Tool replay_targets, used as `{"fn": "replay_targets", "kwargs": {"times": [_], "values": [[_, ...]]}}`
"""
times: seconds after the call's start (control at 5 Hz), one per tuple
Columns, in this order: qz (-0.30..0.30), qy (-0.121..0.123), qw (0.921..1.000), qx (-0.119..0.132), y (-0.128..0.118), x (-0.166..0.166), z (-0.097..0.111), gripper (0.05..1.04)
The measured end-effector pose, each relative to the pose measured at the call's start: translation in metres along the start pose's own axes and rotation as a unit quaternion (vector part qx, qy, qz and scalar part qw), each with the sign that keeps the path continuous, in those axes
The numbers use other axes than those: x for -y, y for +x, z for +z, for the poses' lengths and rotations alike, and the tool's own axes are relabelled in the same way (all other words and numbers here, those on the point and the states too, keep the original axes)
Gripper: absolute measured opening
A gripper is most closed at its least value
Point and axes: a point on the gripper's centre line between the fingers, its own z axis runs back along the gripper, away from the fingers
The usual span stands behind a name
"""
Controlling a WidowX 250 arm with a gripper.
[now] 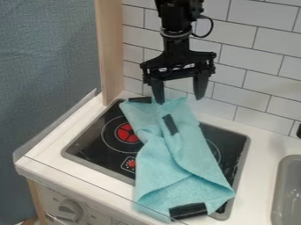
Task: Fold the cloth from bottom right to top
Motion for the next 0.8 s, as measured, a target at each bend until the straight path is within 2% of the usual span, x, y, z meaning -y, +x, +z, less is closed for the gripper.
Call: {"fn": "replay_targets", "kwargs": {"times": [0.2,0.4,0.6,0.8], "values": [[-0.004,0.009,0.9999,-0.011,-0.004,-0.003,-0.008,0.999],[-0.049,0.019,0.9986,-0.006,-0.006,-0.001,-0.008,0.999],[-0.102,0.012,0.9946,-0.011,-0.012,-0.001,-0.005,0.999],[-0.156,-0.002,0.9877,0.009,-0.024,-0.001,0.005,0.999]]}}
